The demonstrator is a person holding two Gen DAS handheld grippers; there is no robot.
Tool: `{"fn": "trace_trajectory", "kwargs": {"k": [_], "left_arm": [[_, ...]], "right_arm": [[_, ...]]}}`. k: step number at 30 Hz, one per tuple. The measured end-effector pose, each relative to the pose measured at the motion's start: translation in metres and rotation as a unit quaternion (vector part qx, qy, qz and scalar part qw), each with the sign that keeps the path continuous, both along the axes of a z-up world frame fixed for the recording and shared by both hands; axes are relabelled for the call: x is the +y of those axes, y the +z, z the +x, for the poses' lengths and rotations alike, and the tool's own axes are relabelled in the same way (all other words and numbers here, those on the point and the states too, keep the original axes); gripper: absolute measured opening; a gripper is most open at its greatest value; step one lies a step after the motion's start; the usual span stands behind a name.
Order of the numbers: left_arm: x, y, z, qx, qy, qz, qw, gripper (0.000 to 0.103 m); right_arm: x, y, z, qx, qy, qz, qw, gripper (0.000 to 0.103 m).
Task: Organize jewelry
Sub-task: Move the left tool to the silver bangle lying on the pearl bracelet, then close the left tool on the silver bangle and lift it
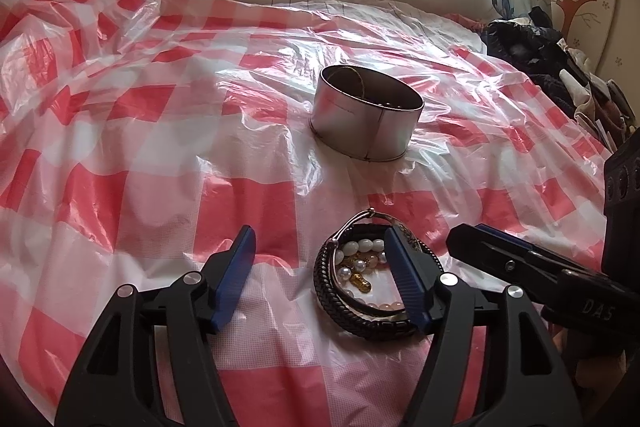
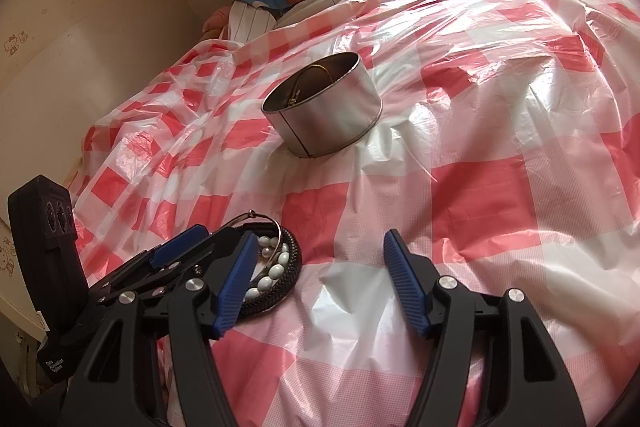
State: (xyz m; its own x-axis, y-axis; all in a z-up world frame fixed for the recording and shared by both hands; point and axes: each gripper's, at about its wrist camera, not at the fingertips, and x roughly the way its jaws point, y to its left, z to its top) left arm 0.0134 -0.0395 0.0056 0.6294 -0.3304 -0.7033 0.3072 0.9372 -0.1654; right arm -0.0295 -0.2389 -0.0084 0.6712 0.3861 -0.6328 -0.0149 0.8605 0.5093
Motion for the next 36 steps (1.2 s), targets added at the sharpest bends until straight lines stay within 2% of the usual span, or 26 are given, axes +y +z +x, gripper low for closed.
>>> {"fn": "trace_trajectory", "kwargs": {"k": [14,16,18,19,21,24,29,33,36], "left_arm": [[-0.006,0.003,-0.003,-0.008,-0.018,0.007,0.9998,0.062],[-0.007,0.003,-0.002,-0.006,-0.023,0.006,0.9997,0.057],[-0.007,0.002,-0.001,0.001,-0.028,0.001,0.9996,0.040],[-0.007,0.002,0.000,0.004,-0.029,-0.001,0.9996,0.036],[-0.006,0.001,0.001,0.008,-0.032,-0.005,0.9994,0.020],[0.006,0.001,0.004,0.017,-0.027,-0.044,0.9985,0.007],[0.039,0.007,0.008,0.017,0.006,-0.132,0.9911,0.006],[0.054,0.013,0.009,-0.001,0.028,-0.155,0.9876,0.006],[0.061,0.013,0.011,-0.002,0.047,-0.150,0.9875,0.006]], "right_arm": [[0.000,0.002,-0.001,-0.003,-0.002,0.004,1.000,0.063],[0.000,0.003,-0.001,-0.003,-0.002,0.004,1.000,0.063],[-0.001,0.003,-0.001,-0.003,-0.003,0.005,1.000,0.063],[0.000,0.003,-0.001,-0.004,-0.003,0.005,1.000,0.063],[0.000,0.004,-0.002,-0.005,-0.004,0.007,1.000,0.063],[-0.003,0.005,-0.003,-0.006,-0.007,0.015,1.000,0.063],[-0.002,0.006,-0.002,-0.003,0.001,0.006,1.000,0.064],[0.006,0.008,-0.002,-0.007,0.016,-0.011,1.000,0.064],[0.016,0.011,-0.002,-0.014,0.032,-0.029,0.999,0.063]]}}
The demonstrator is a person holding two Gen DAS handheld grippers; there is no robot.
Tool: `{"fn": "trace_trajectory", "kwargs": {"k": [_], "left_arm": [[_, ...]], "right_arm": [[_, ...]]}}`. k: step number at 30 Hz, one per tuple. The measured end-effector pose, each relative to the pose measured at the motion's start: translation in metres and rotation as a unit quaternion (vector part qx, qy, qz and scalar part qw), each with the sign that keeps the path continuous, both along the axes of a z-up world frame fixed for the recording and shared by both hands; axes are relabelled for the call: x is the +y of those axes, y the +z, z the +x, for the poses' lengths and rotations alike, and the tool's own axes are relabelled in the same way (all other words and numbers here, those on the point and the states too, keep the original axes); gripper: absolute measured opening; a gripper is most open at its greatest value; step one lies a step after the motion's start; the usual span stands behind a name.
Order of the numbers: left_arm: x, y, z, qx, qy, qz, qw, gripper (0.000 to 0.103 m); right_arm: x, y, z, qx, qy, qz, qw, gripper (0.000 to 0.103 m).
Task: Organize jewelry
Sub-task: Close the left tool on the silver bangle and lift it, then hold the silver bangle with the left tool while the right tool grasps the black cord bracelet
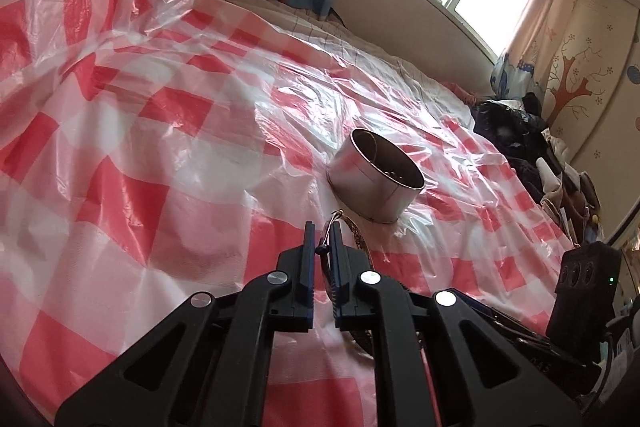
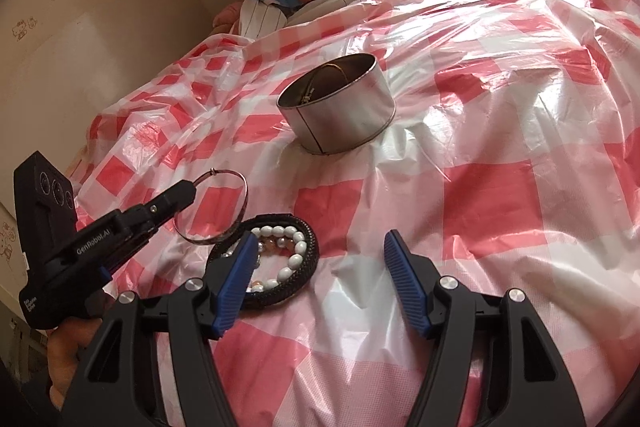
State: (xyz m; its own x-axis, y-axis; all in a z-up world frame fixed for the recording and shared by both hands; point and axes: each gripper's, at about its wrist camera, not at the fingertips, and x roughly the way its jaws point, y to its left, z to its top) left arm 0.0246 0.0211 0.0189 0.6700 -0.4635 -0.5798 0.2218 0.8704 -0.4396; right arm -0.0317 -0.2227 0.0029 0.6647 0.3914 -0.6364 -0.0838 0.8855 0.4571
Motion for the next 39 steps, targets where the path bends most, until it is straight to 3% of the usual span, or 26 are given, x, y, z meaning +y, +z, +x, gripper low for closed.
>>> {"fn": "trace_trajectory", "kwargs": {"k": [7,12,15,17,19,25,27,28,30,33,38,39], "left_arm": [[0.009,-0.016,0.008,0.028,0.023,-0.002,0.9993,0.006],[0.018,-0.016,0.006,0.021,0.046,-0.014,0.9986,0.006],[0.018,-0.016,0.005,0.018,0.048,-0.015,0.9986,0.006],[0.016,-0.016,0.005,0.019,0.044,-0.012,0.9988,0.006],[0.015,-0.017,0.007,0.024,0.039,-0.010,0.9989,0.006],[0.007,-0.020,0.009,0.031,0.025,0.002,0.9992,0.008],[0.002,-0.020,0.009,0.031,0.017,0.013,0.9993,0.015],[-0.001,-0.021,0.010,0.034,0.009,0.023,0.9991,0.018],[-0.009,-0.022,0.011,0.042,-0.003,0.048,0.9979,0.024],[-0.017,-0.023,0.009,0.044,-0.004,0.080,0.9958,0.030],[-0.024,-0.021,0.006,0.036,-0.023,0.098,0.9942,0.030],[-0.026,-0.021,0.005,0.034,-0.031,0.098,0.9941,0.026]], "right_arm": [[0.036,-0.001,0.008,0.005,0.082,-0.036,0.996,0.063],[0.064,0.004,0.008,-0.007,0.122,-0.093,0.988,0.084],[0.077,0.005,0.015,-0.007,0.125,-0.131,0.983,0.086],[0.078,0.001,0.021,0.007,0.122,-0.140,0.983,0.085],[0.072,0.000,0.021,0.012,0.120,-0.130,0.984,0.074],[0.046,0.015,-0.005,-0.005,0.094,-0.117,0.989,0.071],[0.034,0.025,-0.017,-0.027,0.074,-0.115,0.990,0.069],[0.026,0.030,-0.021,-0.033,0.061,-0.111,0.991,0.060],[0.014,0.032,-0.022,-0.030,0.028,-0.127,0.991,0.056],[0.001,0.020,-0.014,0.006,0.013,-0.123,0.992,0.056],[0.004,0.014,-0.017,0.018,0.020,-0.141,0.990,0.058],[0.005,0.010,-0.016,0.026,0.019,-0.142,0.989,0.052]]}}
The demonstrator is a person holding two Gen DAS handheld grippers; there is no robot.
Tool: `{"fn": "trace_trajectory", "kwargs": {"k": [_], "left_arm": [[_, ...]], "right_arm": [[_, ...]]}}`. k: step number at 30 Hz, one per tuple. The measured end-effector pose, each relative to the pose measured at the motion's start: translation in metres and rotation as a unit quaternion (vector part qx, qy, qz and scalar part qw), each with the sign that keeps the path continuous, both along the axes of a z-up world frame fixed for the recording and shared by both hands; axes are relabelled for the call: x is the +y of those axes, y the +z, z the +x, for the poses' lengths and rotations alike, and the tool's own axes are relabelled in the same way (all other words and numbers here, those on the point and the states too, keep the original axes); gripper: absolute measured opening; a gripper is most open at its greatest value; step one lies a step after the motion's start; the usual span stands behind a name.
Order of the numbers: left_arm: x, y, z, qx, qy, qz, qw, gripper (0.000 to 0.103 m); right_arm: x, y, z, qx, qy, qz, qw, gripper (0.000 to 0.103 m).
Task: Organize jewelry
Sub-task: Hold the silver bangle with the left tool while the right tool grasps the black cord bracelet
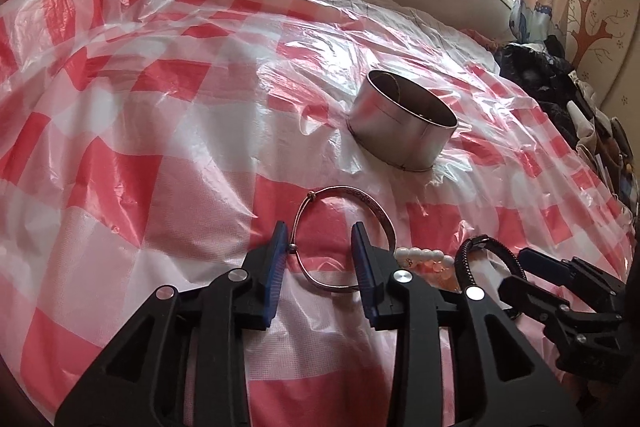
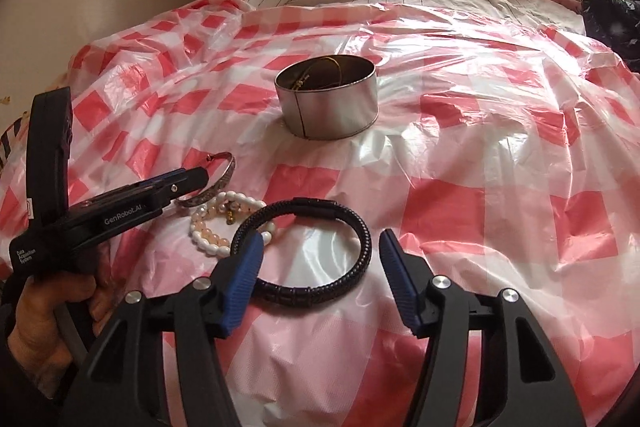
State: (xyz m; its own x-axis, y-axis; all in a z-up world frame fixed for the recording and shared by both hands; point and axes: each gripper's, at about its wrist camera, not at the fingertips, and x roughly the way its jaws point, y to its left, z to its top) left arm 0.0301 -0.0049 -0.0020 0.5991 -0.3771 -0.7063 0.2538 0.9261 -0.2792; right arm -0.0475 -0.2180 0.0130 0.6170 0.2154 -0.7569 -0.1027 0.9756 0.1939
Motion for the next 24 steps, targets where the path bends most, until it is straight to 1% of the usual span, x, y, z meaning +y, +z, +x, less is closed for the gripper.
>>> {"fn": "trace_trajectory", "kwargs": {"k": [1,2,3,4,5,7,10,11,12,13,14,15,16,17,18,19,20,21,22,23,24], "left_arm": [[-0.001,0.001,-0.001,-0.001,-0.007,-0.002,1.0000,0.022],[-0.002,0.001,-0.003,-0.003,-0.019,-0.010,0.9998,0.012],[-0.003,0.002,-0.005,-0.007,-0.030,-0.017,0.9994,0.010],[-0.004,0.003,-0.006,-0.009,-0.034,-0.017,0.9992,0.009],[-0.004,0.005,-0.007,-0.013,-0.035,-0.019,0.9991,0.008],[-0.002,0.005,-0.006,-0.010,-0.031,-0.024,0.9992,0.008],[0.002,0.004,-0.003,-0.006,-0.011,-0.026,0.9996,0.008],[0.003,0.003,-0.001,-0.002,-0.007,-0.026,0.9996,0.010],[0.004,0.002,0.001,0.000,-0.001,-0.024,0.9997,0.018],[0.004,0.001,0.002,0.003,0.001,-0.022,0.9997,0.022],[0.002,0.000,0.003,0.006,-0.002,-0.021,0.9998,0.026],[0.000,0.000,0.004,0.006,-0.005,-0.017,0.9998,0.030],[-0.003,0.000,0.005,0.008,-0.008,-0.011,0.9999,0.032],[-0.007,-0.002,0.006,0.010,-0.012,-0.001,0.9999,0.035],[-0.011,-0.003,0.007,0.012,-0.015,0.011,0.9998,0.035],[-0.014,-0.003,0.007,0.010,-0.016,0.021,0.9996,0.035],[-0.015,-0.002,0.005,0.005,-0.019,0.024,0.9995,0.030],[-0.015,-0.001,0.004,0.001,-0.024,0.019,0.9995,0.013],[-0.013,0.002,0.001,-0.009,-0.025,0.013,0.9996,0.009],[-0.011,0.007,-0.003,-0.027,-0.025,0.006,0.9993,0.004],[-0.011,0.012,-0.006,-0.041,-0.021,0.006,0.9989,0.003]], "right_arm": [[-0.001,-0.004,0.002,0.007,-0.005,0.001,1.000,0.040],[-0.004,-0.007,0.002,0.012,-0.009,0.007,1.000,0.033],[-0.006,-0.008,0.003,0.016,-0.011,0.013,1.000,0.017],[-0.007,-0.008,0.002,0.013,-0.011,0.018,1.000,0.012],[-0.008,-0.004,0.001,0.003,-0.014,0.016,1.000,0.010],[-0.009,0.003,-0.001,-0.014,-0.023,0.003,1.000,0.008],[-0.016,0.009,-0.001,-0.028,-0.040,0.004,0.999,0.008],[-0.018,0.008,0.000,-0.028,-0.043,0.008,0.999,0.008],[-0.020,0.007,0.001,-0.025,-0.043,0.013,0.999,0.009],[-0.020,0.005,0.002,-0.018,-0.042,0.016,0.999,0.009],[-0.019,0.003,0.002,-0.014,-0.042,0.015,0.999,0.012],[-0.018,0.002,0.002,-0.013,-0.044,0.009,0.999,0.027],[-0.016,0.000,0.002,-0.011,-0.043,0.000,0.999,0.035],[-0.014,-0.003,0.004,-0.001,-0.040,-0.007,0.999,0.035],[-0.011,-0.008,0.007,0.011,-0.037,-0.013,0.999,0.031],[-0.009,-0.012,0.008,0.016,-0.035,-0.014,0.999,0.022],[-0.008,-0.013,0.009,0.016,-0.035,-0.017,0.999,0.019],[-0.007,-0.011,0.008,0.011,-0.035,-0.020,0.999,0.013],[-0.007,-0.008,0.007,0.001,-0.036,-0.017,0.999,0.010],[-0.008,-0.004,0.005,-0.012,-0.040,-0.016,0.999,0.010],[-0.010,0.002,0.003,-0.027,-0.045,-0.015,0.998,0.009]]}}
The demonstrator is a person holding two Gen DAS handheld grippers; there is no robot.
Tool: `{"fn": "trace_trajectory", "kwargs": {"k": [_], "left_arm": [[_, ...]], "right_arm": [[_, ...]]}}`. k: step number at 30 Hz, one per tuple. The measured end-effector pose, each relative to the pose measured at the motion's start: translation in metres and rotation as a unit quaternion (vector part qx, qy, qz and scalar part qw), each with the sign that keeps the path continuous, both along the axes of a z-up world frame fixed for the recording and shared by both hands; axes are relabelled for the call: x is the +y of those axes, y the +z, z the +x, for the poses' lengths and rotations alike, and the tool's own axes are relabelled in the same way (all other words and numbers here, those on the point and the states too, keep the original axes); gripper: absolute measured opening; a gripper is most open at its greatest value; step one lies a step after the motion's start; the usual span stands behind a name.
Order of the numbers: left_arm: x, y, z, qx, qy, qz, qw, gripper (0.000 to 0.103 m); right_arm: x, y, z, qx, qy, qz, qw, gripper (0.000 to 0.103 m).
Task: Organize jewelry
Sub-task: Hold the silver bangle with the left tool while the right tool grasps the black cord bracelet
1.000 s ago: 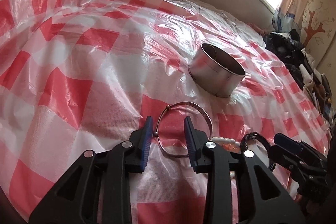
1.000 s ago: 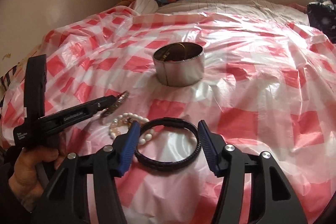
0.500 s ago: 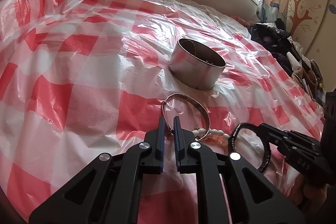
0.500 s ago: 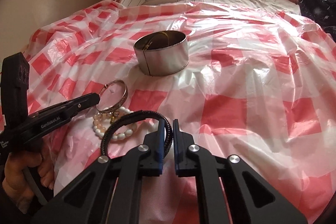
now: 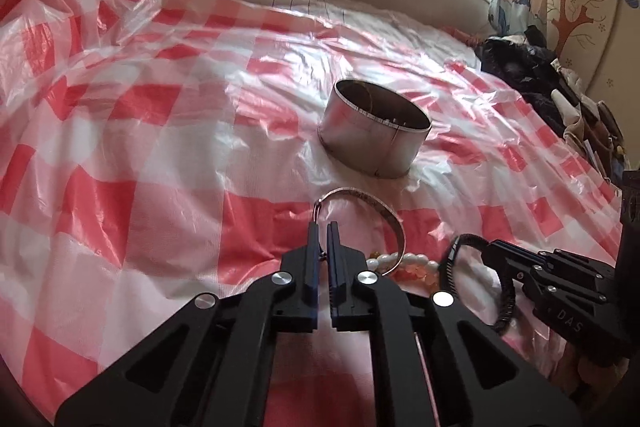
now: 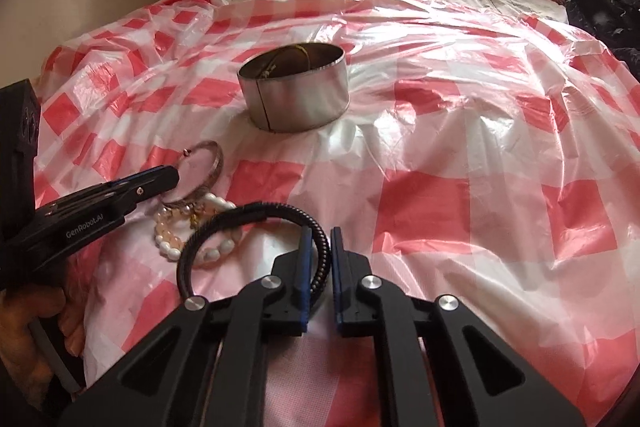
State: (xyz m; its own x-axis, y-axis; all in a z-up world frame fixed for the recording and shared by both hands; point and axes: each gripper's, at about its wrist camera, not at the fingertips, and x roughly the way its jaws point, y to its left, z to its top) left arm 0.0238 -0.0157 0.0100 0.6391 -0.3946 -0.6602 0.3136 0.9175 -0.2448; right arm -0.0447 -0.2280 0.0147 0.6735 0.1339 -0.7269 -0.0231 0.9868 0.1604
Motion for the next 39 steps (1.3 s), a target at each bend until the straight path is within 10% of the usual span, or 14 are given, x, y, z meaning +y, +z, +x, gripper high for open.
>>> {"fn": "trace_trajectory", "kwargs": {"k": [8,10,17,21,39], "left_arm": [[0.003,-0.002,0.009,0.017,0.011,-0.006,0.9998,0.004],[0.003,-0.005,0.012,0.028,0.016,-0.001,0.9995,0.006],[-0.010,-0.014,0.017,0.046,0.007,0.032,0.9984,0.034],[-0.013,-0.013,0.015,0.034,-0.007,0.034,0.9988,0.006],[-0.015,-0.010,0.009,0.024,-0.028,0.021,0.9991,0.005]], "right_arm": [[-0.009,-0.001,0.010,0.001,-0.017,0.019,1.000,0.010],[-0.008,-0.004,0.011,0.007,-0.018,0.015,1.000,0.023],[-0.001,-0.017,0.014,0.037,-0.010,-0.005,0.999,0.020],[-0.003,-0.013,0.011,0.022,-0.015,-0.003,1.000,0.009],[-0.011,-0.013,0.011,0.017,-0.026,0.018,0.999,0.008]]}}
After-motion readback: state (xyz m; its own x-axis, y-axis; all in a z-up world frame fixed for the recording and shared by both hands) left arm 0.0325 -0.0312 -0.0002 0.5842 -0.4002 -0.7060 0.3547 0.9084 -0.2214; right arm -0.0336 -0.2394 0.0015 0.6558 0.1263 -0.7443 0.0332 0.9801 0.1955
